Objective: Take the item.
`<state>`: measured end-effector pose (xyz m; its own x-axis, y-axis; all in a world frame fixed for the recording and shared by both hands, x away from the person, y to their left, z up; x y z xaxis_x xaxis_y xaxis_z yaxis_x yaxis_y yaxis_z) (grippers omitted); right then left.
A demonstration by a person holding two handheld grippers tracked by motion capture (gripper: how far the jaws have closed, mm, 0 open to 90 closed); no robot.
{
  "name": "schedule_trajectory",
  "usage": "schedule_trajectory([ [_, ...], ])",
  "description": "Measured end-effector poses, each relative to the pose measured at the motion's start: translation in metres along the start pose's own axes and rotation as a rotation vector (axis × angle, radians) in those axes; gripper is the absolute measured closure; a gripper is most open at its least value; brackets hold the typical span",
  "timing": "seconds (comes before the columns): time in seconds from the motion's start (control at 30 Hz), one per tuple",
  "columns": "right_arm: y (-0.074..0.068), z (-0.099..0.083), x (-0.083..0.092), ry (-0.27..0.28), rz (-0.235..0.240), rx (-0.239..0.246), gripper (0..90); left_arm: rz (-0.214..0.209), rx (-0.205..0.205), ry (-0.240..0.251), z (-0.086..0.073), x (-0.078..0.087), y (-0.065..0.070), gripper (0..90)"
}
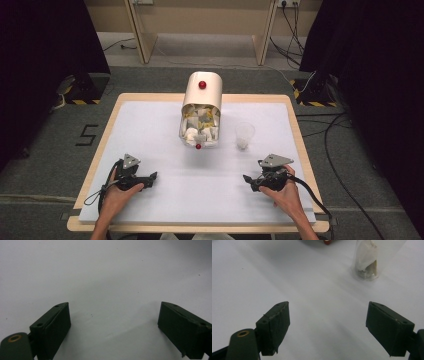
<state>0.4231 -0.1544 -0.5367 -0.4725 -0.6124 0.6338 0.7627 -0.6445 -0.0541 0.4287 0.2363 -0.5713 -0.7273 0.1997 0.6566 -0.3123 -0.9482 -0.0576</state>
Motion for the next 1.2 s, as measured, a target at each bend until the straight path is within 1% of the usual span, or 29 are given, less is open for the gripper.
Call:
schedule_trajectory([
  [0.17, -0.001, -0.006, 0.003, -0.004, 0.003, -0.007, 19.2, 0.0, 0.0, 0.0, 0.0, 0.0, 0.0, 10.1],
  [0.2, -0.001, -0.009, 0.004, -0.014, -0.005, -0.008, 17.4, 0.0, 0.0, 0.0, 0.0, 0.0, 0.0, 10.1],
  [0.33, -0.005, -0.011, 0.005, -0.019, 0.001, 0.001, 17.4, 0.001, 0.0, 0.0, 0.0, 0.0, 0.0, 10.1],
  [0.37, -0.008, -0.013, 0.005, -0.028, 0.003, 0.007, 16.7, 0.0, 0.0, 0.0, 0.0, 0.0, 0.0, 10.1],
  [0.57, -0.012, -0.018, 0.004, -0.051, 0.006, 0.016, 16.2, 0.0, 0.0, 0.0, 0.0, 0.0, 0.0, 10.1],
  [0.7, -0.018, -0.023, 0.004, -0.073, 0.018, 0.029, 16.5, 0.001, 0.0, 0.0, 0.0, 0.0, 0.0, 10.1],
  [0.83, -0.021, -0.027, 0.004, -0.079, 0.023, 0.028, 17.9, 0.0, 0.0, 0.0, 0.0, 0.0, 0.0, 10.1],
  [0.87, -0.023, -0.029, 0.003, -0.081, 0.031, 0.014, 19.3, 0.0, 0.0, 0.0, 0.0, 0.0, 0.0, 10.1],
  [0.93, -0.023, -0.036, 0.002, -0.109, 0.035, 0.005, 19.4, 0.001, 0.0, 0.0, 0.0, 0.0, 0.0, 10.1],
  [1.07, -0.022, -0.039, 0.005, -0.097, 0.034, -0.005, 19.4, 0.001, -0.001, 0.0, 0.0, 0.0, 0.0, 10.1],
  [1.1, -0.022, -0.04, 0.006, -0.098, 0.032, 0.002, 19.2, 0.0, -0.001, 0.0, 0.0, 0.0, 0.0, 10.1],
  [1.13, -0.023, -0.041, 0.006, -0.098, 0.029, 0.0, 18.9, 0.001, 0.0, 0.0, 0.0, 0.0, 0.0, 10.1],
  [1.2, -0.024, -0.042, 0.007, -0.087, 0.013, 0.014, 18.8, 0.0, -0.001, 0.0, 0.0, 0.0, 0.0, 10.1],
])
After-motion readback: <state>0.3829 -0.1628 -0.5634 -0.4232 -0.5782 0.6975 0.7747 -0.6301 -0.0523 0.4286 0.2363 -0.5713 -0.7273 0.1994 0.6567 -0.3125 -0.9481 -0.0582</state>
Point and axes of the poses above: each handheld gripper's, and its own axes: x roughly backward along the jaws, z roughly out of its top, y roughly to its right, the point moved 9 cm from there along -x, roughly forward along the jaws, and after that the axes turned 7 degrees about z, right-handed, at the moved point
